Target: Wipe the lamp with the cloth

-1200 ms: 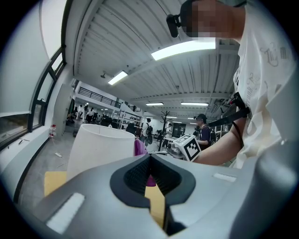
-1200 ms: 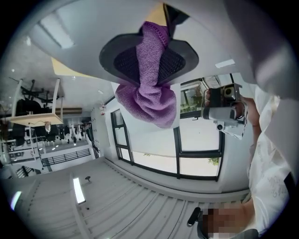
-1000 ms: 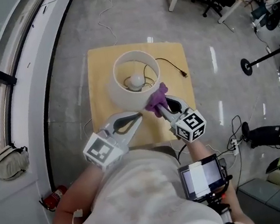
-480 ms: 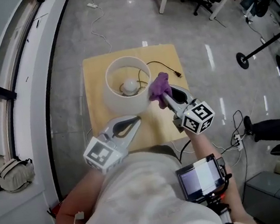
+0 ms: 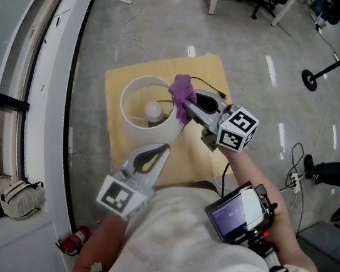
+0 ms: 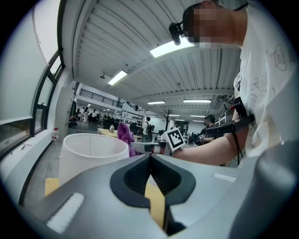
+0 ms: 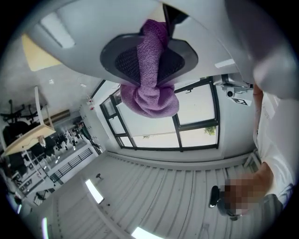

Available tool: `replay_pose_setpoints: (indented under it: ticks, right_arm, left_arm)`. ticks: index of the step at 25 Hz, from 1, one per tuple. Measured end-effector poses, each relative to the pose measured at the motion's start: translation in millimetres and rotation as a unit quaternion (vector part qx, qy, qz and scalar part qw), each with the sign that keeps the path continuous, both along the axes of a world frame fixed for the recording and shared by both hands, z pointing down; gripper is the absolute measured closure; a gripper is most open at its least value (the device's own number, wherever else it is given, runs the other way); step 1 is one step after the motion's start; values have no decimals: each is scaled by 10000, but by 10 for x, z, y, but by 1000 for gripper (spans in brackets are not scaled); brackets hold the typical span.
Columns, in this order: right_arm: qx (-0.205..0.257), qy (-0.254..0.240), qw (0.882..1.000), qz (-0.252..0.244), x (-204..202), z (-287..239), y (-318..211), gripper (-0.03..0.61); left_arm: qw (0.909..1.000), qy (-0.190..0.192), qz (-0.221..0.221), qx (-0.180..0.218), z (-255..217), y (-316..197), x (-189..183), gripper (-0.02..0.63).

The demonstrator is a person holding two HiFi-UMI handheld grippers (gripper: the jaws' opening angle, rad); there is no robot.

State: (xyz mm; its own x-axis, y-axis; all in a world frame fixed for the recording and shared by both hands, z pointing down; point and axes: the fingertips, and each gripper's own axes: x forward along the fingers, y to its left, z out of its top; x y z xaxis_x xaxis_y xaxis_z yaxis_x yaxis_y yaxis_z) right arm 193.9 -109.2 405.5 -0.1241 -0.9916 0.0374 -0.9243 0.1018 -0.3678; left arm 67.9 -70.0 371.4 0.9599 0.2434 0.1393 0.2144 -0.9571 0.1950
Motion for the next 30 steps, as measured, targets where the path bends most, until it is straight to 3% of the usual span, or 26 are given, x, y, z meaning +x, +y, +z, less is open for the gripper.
replay_pose_setpoints:
  ticks: [4, 9, 13, 17, 19, 22, 25, 27, 30]
  right_arm:
    - [-247, -63, 9996, -88, 72, 352, 0, 477]
    - [-966, 40, 9949, -288, 103, 958, 77, 477]
    - [-1616, 231, 9862, -285, 205, 1345, 113, 477]
    - [-2286, 506, 9722, 66, 456, 1486, 92, 477]
    - [-2089, 461, 9768, 113, 556, 1284, 21, 477]
    - [-1109, 424, 9928, -180, 546, 647, -157, 476]
    - [-164, 860, 9942, -618, 401, -55, -271, 476]
    - [-9, 1161, 9891, -907, 281, -296, -361, 476]
    - [-291, 1131, 9873, -1079, 232, -231, -513, 476]
  left_arm:
    - [9995, -94, -299, -37, -36, -87, 34, 614]
    - [9986, -182, -503, 20, -33, -114, 81, 614]
    - [9980, -231, -588, 53, -63, -123, 154, 614]
    - [9975, -298, -631, 121, -61, -142, 192, 614]
    - [9971, -323, -669, 145, -51, -142, 205, 614]
    - [9967, -349, -712, 166, -39, -131, 201, 614]
    - [9964, -365, -742, 176, -36, -108, 196, 612]
    - [9963, -361, -758, 187, -39, -107, 192, 614]
    - [9961, -369, -779, 201, -39, -112, 175, 614]
